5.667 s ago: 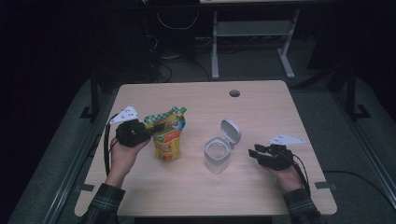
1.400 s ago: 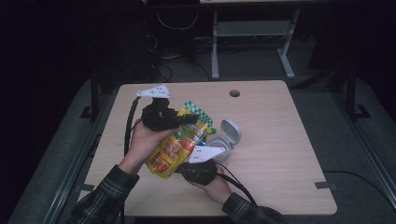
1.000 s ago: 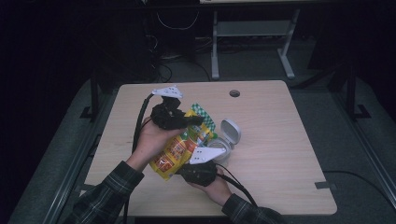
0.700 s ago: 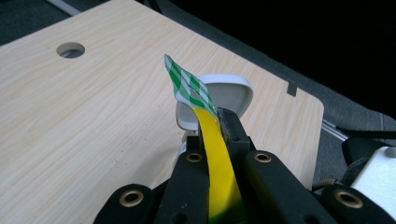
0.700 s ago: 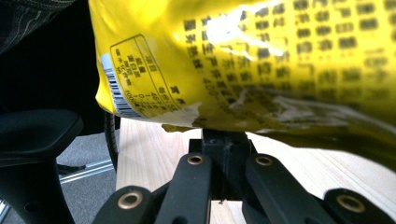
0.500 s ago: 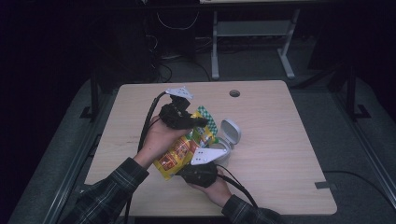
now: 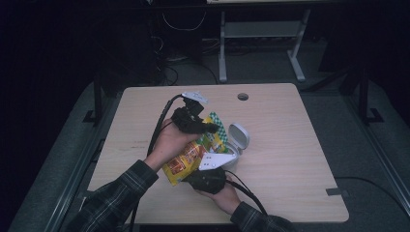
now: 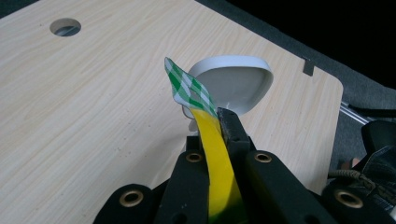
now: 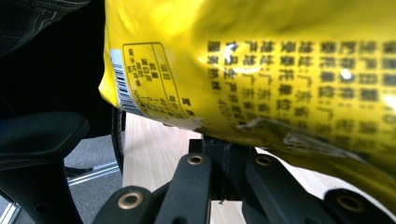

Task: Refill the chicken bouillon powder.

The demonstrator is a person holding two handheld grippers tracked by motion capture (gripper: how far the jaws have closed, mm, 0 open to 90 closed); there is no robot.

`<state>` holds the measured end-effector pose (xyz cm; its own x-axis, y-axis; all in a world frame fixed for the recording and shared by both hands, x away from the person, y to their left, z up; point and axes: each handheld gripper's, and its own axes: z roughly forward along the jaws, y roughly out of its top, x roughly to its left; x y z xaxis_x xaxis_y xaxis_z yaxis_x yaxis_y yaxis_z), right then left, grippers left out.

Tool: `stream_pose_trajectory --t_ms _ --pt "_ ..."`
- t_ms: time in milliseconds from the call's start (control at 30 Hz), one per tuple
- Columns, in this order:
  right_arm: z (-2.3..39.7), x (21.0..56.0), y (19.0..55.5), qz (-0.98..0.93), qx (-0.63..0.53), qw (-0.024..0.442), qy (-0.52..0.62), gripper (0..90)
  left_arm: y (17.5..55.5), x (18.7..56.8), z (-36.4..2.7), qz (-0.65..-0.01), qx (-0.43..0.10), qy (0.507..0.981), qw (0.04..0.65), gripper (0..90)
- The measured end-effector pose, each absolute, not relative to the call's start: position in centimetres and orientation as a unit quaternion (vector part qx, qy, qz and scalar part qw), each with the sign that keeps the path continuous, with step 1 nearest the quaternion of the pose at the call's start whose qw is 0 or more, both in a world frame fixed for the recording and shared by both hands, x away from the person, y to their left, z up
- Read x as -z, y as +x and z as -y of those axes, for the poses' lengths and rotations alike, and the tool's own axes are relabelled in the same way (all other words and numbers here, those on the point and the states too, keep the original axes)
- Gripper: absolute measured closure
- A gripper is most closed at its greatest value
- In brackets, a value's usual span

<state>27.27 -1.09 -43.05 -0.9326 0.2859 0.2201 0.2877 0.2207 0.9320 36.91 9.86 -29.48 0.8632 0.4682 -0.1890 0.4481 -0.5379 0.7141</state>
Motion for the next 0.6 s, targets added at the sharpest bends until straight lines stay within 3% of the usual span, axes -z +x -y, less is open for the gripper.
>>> stream_pose_trajectory --t_ms 600 --pt "1.12 42.98 27.17 0.776 0.603 0.011 -0.182 90.0 37.26 29.77 -8.80 -0.267 -0.010 0.889 0.371 90.0"
